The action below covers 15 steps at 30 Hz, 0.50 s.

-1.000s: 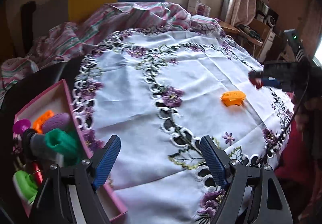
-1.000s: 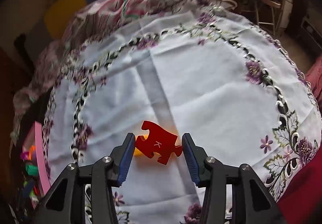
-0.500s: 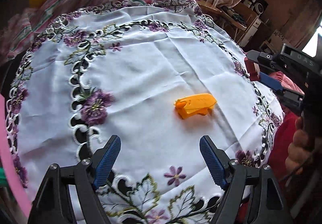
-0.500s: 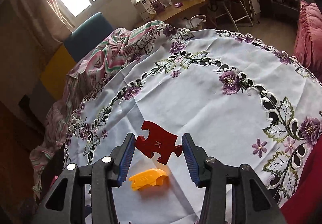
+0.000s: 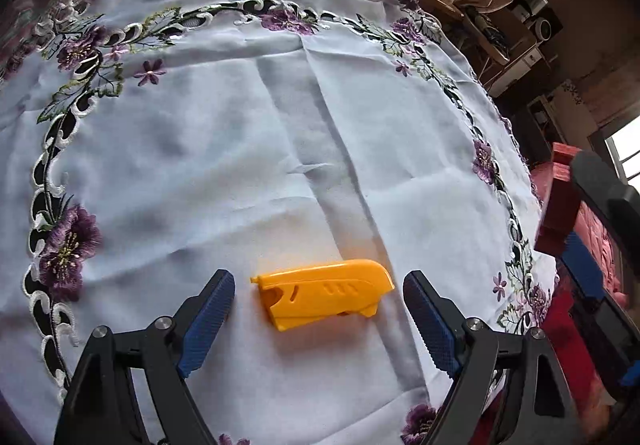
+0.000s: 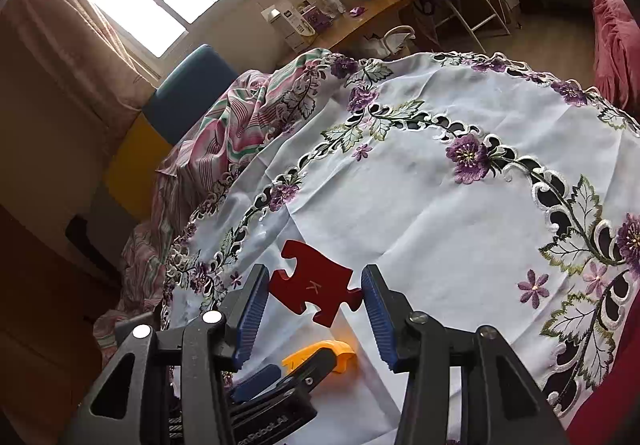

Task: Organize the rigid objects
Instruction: 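Grasp the red K puzzle piece with the right gripper while the left approaches the yellow piece, then grasp the yellow plastic piece with the left gripper and lift it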

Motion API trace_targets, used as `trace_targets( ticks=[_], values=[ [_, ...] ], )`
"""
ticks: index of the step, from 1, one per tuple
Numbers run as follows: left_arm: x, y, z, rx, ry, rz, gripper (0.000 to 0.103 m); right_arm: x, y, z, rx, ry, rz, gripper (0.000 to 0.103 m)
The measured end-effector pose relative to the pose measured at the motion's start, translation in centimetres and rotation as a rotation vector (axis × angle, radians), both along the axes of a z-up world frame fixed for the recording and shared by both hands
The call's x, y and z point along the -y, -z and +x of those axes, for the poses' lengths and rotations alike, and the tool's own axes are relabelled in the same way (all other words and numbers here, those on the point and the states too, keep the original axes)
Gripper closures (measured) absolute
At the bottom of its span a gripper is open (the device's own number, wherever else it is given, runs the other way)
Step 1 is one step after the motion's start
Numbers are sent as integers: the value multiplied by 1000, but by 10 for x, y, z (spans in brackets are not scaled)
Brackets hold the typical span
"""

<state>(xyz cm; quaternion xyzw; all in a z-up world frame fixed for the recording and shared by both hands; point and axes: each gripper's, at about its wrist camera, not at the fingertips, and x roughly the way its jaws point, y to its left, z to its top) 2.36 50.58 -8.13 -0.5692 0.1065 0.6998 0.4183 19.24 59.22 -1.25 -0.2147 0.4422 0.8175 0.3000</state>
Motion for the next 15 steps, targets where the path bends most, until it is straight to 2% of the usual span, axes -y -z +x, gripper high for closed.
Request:
trace_targets(
  ticks=[3,5,8,11,15],
  values=[
    [-9,1,5,-59,21,-16,15,1,0,-2,-1,-13,2,55],
    [-8,0,8,-95,30,-4,26,2,-1,-3,-1,-16,9,55],
    [-2,-1,11,-135,64,9,27,3,-2,-3,0,-18,15,55],
    [16,-4,11,-180,78,12,27,3,-1,-5,9,-21,17,55],
    [56,-8,3,-192,41,18,27,3,-1,-5,10,-26,18,55]
  ],
)
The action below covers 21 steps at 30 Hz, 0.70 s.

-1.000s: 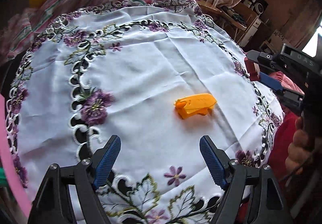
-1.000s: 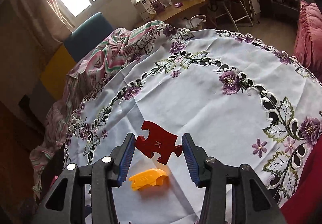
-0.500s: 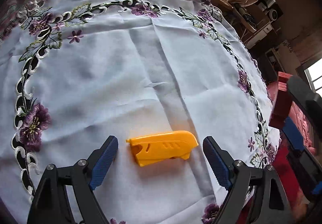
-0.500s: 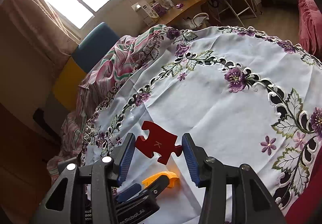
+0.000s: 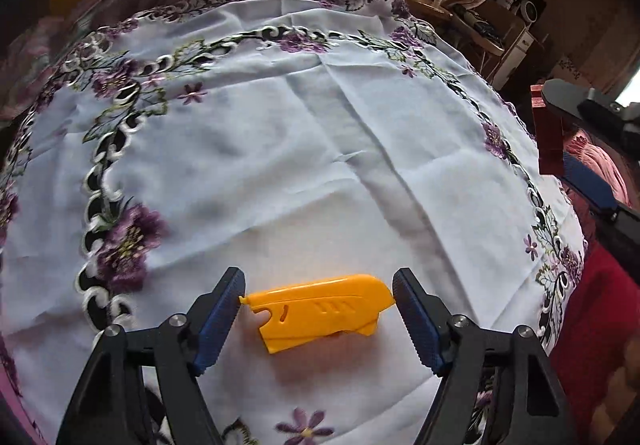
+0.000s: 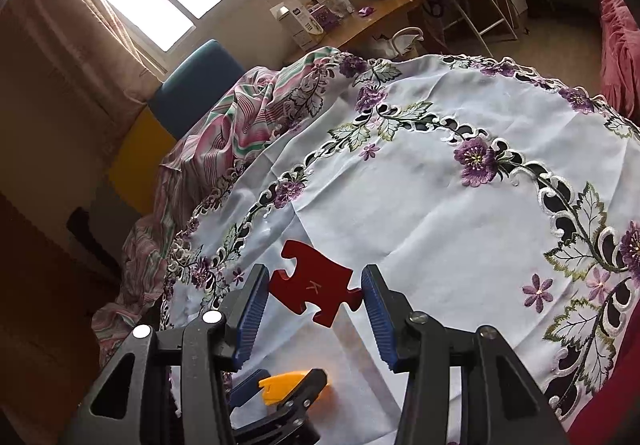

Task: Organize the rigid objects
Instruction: 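Grasp the yellow plastic piece with the left gripper and lift it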

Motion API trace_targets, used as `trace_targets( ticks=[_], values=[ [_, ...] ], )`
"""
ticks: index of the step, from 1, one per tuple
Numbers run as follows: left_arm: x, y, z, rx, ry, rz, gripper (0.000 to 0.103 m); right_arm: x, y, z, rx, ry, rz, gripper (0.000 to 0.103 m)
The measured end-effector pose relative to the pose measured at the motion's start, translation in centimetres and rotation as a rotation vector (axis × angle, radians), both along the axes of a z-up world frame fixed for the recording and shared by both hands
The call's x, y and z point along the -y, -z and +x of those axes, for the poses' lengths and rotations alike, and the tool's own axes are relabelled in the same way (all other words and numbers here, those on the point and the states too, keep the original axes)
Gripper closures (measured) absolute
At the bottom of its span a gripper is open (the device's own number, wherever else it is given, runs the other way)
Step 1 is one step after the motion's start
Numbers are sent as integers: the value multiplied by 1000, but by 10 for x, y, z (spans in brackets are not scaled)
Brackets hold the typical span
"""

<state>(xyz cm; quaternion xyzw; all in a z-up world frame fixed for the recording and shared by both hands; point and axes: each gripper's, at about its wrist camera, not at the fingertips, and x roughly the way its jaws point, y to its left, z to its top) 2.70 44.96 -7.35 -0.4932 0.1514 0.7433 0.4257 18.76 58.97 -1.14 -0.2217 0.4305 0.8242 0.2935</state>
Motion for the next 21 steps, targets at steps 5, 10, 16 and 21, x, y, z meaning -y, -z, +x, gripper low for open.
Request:
trace_targets(
  ticks=[5,10,16,21],
  values=[
    [55,-10,-4,-41,-47,20,27,5,1,-13,46,-58,9,55],
    [99,-17,2,-86,-72,34,27,12,5,-26,103,-120,15,55],
    [134,-28,3,-126,-97,65,27,22,20,-52,216,-231,-9,55],
    [161,-40,3,-151,-126,104,26,27,35,-66,313,-275,-28,55]
  ],
)
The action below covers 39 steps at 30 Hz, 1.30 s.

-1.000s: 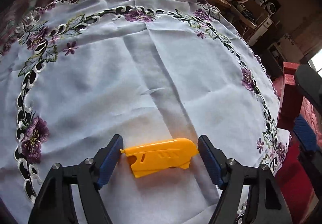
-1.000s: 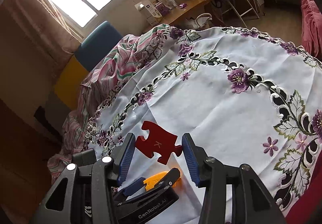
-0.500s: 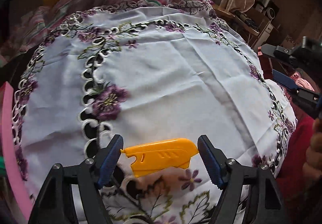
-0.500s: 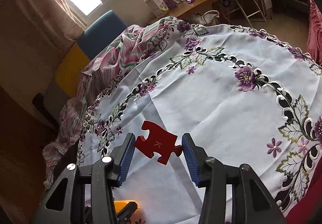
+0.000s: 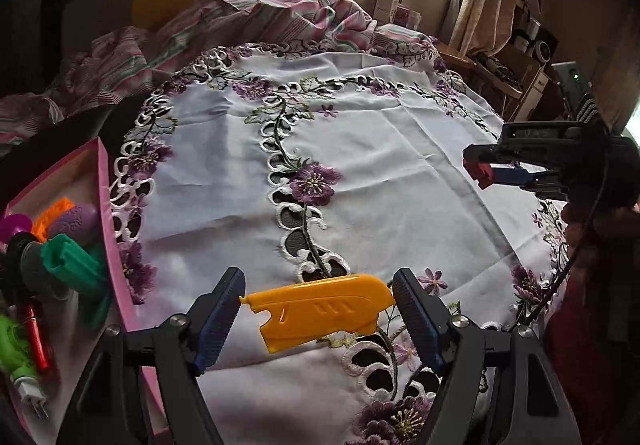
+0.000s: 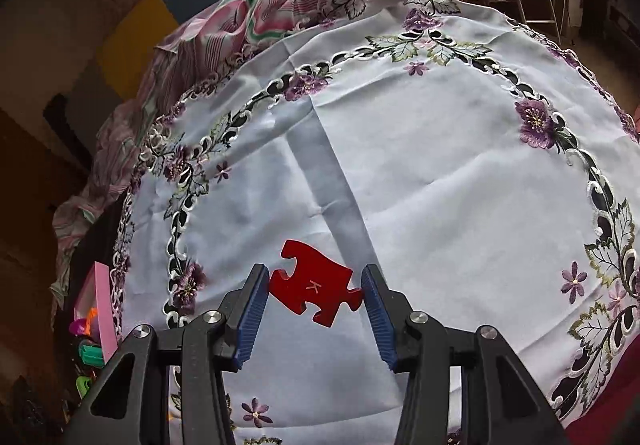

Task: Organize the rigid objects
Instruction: 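Grasp the yellow plastic piece with the left gripper and lift it, then carry the yellow piece into the tray and open the left gripper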

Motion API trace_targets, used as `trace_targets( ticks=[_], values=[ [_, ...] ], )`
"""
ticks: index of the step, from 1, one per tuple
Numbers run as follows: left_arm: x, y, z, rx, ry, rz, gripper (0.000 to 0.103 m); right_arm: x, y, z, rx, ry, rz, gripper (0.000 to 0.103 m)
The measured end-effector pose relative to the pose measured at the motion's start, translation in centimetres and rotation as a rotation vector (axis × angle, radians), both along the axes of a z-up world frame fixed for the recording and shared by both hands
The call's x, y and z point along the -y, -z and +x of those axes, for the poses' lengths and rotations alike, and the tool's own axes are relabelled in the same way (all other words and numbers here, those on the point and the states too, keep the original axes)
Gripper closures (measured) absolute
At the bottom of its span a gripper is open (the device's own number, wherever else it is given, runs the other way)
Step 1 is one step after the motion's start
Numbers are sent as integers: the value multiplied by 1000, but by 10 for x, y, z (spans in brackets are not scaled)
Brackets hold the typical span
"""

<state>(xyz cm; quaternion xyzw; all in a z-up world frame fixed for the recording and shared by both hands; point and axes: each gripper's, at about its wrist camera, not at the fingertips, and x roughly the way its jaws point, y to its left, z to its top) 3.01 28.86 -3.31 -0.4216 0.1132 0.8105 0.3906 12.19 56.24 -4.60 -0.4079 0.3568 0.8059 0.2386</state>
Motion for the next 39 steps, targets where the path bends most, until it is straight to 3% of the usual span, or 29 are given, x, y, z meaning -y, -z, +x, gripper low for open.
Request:
trace_targets(
  ticks=[19,39],
  values=[
    [91,-32,-27,-40,-192,81,26,-1,4,1,89,49,48,55],
    [143,-21,-46,-17,-316,63,26,0,8,-2,122,42,62,55]
  ],
)
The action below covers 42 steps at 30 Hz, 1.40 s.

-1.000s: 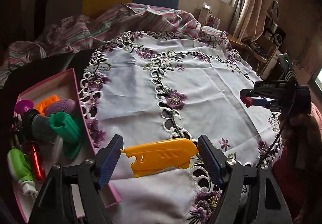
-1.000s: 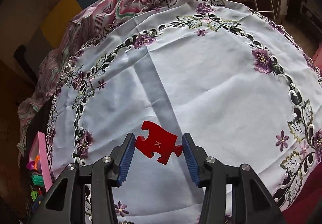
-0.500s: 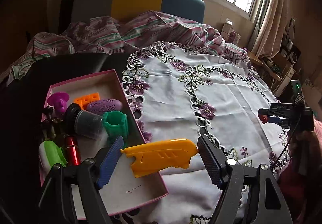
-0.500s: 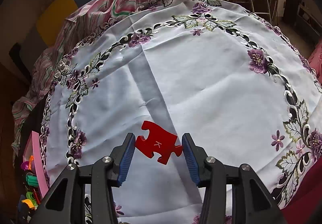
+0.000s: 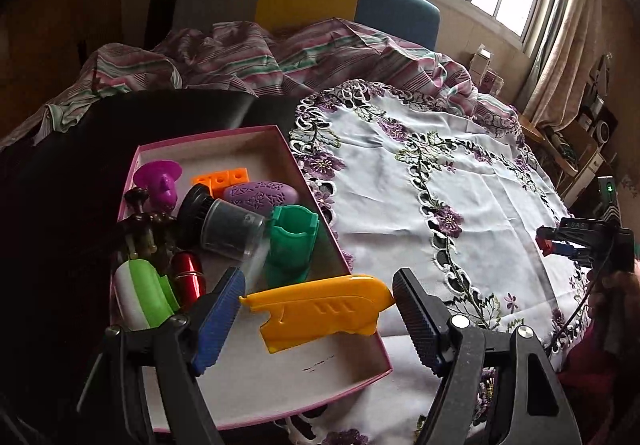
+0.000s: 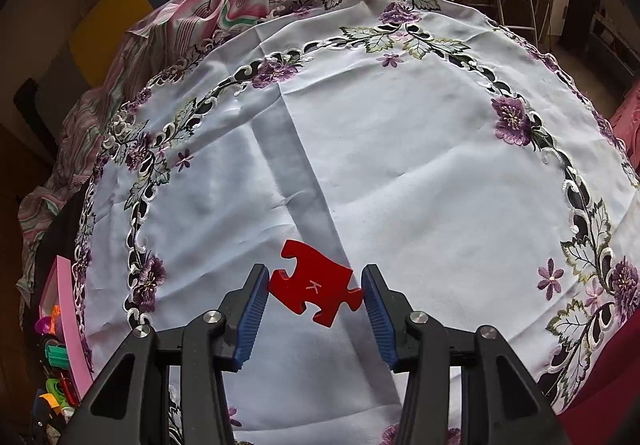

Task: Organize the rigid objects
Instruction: 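Carry the yellow piece into the tray and open the left gripper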

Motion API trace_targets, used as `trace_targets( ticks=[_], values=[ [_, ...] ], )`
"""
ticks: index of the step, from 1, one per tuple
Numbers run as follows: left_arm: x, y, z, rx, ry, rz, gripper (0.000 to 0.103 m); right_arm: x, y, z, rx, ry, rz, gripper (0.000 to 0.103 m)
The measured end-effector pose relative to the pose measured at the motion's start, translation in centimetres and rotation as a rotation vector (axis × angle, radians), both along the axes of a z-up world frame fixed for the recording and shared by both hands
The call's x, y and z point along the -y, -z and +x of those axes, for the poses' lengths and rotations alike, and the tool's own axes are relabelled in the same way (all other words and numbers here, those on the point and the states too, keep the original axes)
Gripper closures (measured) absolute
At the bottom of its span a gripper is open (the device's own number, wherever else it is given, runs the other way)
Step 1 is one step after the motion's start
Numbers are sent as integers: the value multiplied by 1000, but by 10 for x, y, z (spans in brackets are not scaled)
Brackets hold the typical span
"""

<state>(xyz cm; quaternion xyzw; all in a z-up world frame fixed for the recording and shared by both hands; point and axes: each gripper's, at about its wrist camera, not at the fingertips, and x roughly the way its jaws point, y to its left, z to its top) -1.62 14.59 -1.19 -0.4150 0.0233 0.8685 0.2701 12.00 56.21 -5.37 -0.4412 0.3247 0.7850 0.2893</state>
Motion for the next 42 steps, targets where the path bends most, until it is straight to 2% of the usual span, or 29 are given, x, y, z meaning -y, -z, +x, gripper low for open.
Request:
trace_targets(
  ticks=[7,15,21,27,33,36,40,42],
  values=[
    [25,6,-2,16,-31,-3,26,0,-1,0,-5,-1,1,55],
    [96,18,-2,79,-150,6,26,2,-4,-1,-27,-13,2,55],
    [126,17,5,61,-198,7,27,3,-6,0,-45,-14,3,55],
    [111,20,4,59,-156,-3,26,3,-8,2,-59,-10,6,55],
    [82,19,-2,74,-94,19,26,3,-9,3,-66,-8,7,55],
    [70,26,-4,96,-74,6,26,3,-9,3,-70,-5,8,55],
    [58,28,0,41,-57,-57,26,3,-9,4,-73,-3,8,55],
    [57,29,0,53,-46,-46,26,3,-9,4,-74,-3,7,55]
  ],
)
